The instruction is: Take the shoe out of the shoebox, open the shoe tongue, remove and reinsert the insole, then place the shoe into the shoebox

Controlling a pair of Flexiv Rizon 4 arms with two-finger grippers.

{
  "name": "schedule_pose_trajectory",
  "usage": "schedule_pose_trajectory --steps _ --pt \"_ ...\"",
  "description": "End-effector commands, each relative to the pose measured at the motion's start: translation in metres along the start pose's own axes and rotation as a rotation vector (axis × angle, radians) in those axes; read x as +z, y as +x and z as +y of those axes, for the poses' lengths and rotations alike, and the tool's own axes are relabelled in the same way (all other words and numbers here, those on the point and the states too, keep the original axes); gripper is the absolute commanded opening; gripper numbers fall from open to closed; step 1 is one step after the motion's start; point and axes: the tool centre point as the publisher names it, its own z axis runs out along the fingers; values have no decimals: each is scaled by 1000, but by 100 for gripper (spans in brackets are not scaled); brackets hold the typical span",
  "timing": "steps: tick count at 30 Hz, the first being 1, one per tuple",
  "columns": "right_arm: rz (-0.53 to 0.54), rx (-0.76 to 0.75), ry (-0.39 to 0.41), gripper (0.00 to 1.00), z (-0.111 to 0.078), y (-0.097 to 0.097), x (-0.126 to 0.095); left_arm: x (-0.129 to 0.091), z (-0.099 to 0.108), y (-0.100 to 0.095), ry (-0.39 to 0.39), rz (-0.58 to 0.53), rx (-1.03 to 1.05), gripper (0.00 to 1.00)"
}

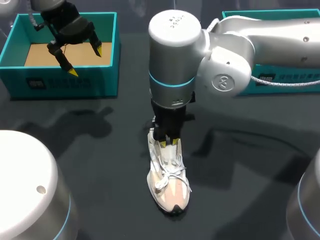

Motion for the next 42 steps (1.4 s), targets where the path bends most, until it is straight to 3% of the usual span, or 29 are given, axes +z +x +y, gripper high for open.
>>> schedule_pose_trajectory --steps 1,7,11,13,15,16,17,23,33,37,40,42 --pt "22 -6 0 22 1 -3 -1 0 0 0 -1 2 1 100" --pt "-87 -56 -7 29 -4 0 -42 0 0 0 -1 2 1 100" --pt "-149 -226 -31 40 3 3 -67 0 0 0 -1 2 1 100" --pt "-163 -317 -48 51 8 3 -76 0 0 0 -1 2 1 100" --pt "-189 -408 -41 77 12 1 -82 0 0 0 -1 2 1 100" --pt "-204 -442 -40 97 14 0 -85 0 0 0 -1 2 1 100" --pt "-210 -483 -51 100 16 -2 -88 0 0 0 -1 2 1 100" --pt "-255 -788 -108 100 26 -3 -101 0 0 0 -1 2 1 100" --pt "-261 -785 -103 100 25 -2 -102 0 0 0 -1 2 1 100" --pt "-271 -1002 -138 100 45 10 -92 0 0 0 -1 2 1 100" --pt "-230 -1107 -204 100 53 9 -89 0 0 0 -1 2 1 100" --pt "-208 -1181 -204 100 59 9 -86 0 0 0 -1 2 1 100"
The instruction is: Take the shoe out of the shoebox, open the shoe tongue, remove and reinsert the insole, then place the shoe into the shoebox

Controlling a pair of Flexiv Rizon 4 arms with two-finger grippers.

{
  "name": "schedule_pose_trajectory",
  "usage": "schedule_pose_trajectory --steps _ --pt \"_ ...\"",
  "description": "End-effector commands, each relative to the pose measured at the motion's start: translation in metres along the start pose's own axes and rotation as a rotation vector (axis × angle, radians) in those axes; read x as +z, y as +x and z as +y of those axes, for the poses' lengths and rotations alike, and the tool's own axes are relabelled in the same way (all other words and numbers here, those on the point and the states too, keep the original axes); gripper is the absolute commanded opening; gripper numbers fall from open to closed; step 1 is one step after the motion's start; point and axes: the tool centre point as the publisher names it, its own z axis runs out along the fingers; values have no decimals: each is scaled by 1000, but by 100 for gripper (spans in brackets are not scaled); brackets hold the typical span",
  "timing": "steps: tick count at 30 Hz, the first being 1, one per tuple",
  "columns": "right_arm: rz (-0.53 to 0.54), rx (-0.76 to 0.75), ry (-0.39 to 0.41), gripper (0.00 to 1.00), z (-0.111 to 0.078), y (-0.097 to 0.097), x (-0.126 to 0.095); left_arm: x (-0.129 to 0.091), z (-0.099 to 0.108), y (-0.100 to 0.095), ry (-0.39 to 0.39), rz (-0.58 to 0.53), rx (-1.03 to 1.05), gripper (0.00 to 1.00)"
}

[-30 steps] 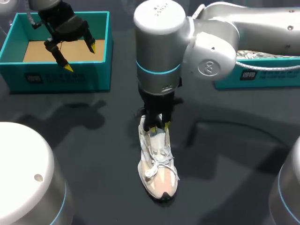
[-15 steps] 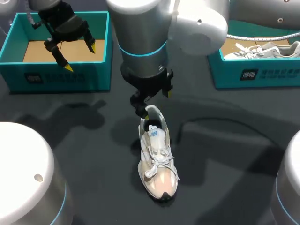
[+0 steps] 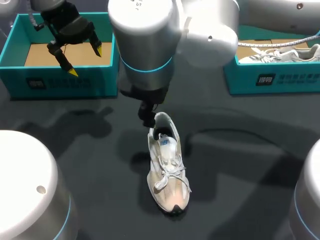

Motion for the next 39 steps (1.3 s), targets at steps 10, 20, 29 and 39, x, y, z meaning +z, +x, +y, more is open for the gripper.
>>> schedule_pose_trajectory --steps 10,20,29,39 --pt "84 -318 -144 100 0 -16 37 0 0 0 -1 2 1 100" --pt "95 -323 -136 100 -2 -25 59 0 0 0 -1 2 1 100" --pt "77 -336 -103 100 3 -21 76 0 0 0 -1 2 1 100" --pt "91 -353 -92 100 7 -23 96 0 0 0 -1 2 1 100"
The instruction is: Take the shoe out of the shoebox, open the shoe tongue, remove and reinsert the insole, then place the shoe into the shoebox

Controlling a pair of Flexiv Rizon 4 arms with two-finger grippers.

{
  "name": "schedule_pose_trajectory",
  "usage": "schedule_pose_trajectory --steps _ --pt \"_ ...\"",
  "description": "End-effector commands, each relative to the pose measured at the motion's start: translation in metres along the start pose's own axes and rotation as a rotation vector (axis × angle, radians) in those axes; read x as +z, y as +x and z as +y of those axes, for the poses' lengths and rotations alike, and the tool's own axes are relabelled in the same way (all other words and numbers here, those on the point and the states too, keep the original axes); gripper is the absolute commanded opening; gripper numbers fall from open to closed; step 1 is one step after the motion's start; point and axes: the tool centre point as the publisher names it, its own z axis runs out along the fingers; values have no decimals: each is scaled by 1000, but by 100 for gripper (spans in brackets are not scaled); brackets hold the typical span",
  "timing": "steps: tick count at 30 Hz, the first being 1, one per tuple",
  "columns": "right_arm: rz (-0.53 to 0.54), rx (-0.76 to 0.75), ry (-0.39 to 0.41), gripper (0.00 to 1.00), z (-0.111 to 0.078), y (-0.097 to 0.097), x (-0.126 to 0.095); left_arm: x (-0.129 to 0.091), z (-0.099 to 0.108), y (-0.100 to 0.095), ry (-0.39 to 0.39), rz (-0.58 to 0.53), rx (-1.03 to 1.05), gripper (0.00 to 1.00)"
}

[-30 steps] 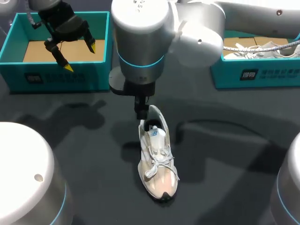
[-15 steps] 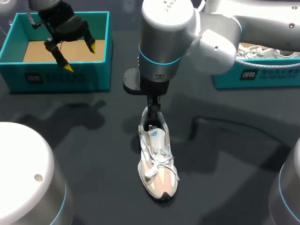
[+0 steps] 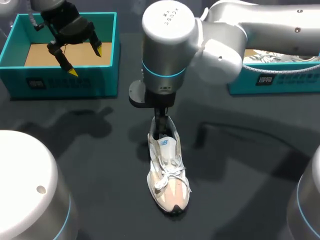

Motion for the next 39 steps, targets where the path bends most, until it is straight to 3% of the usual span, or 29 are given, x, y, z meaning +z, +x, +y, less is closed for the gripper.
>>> schedule_pose_trajectory --steps 1,20,25,29,39 --pt "2 -4 -6 100 3 -3 11 0 0 0 -1 2 1 100" --pt "50 -10 -15 100 -5 -10 41 0 0 0 -1 2 1 100" --pt "50 -22 -21 88 -6 -10 47 0 0 0 -1 2 1 100" --pt "57 -29 -25 69 -7 -10 51 0 0 0 -1 2 1 100" --pt "91 -33 -25 52 -6 -10 59 0 0 0 -1 2 1 100"
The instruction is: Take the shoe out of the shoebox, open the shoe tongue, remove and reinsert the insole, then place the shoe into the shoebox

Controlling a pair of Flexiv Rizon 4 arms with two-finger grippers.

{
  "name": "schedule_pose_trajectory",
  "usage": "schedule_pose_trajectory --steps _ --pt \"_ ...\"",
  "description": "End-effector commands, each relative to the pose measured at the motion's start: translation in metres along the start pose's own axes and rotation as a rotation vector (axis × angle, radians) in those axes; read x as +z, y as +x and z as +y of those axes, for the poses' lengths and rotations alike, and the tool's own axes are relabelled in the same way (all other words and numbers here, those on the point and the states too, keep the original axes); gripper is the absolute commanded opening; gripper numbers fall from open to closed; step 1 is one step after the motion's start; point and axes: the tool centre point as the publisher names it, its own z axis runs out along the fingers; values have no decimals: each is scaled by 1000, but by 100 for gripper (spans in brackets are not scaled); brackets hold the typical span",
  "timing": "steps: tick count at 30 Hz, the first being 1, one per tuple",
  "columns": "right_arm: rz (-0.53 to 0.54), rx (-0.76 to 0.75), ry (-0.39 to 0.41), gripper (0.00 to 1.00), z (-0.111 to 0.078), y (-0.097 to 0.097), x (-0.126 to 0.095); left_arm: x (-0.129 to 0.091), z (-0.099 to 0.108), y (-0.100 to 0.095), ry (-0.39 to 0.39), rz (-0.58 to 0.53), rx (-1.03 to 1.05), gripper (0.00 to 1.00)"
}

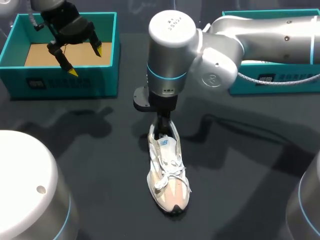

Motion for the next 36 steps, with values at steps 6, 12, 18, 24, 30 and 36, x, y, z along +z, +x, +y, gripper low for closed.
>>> schedule_pose_trajectory --steps 6,12,18,24,30,36 --pt "23 -5 1 33 3 -2 8 0 0 0 -1 2 1 100" --pt "20 7 9 0 3 2 4 0 0 0 -1 2 1 100" --pt "-3 32 17 0 0 7 -16 0 0 0 -1 2 1 100" --pt "-35 55 41 0 -10 8 -54 0 0 0 -1 2 1 100" --pt "-66 61 79 0 -26 2 -101 0 0 0 -1 2 1 100" --pt "-81 73 97 0 -38 -7 -144 0 0 0 -1 2 1 100"
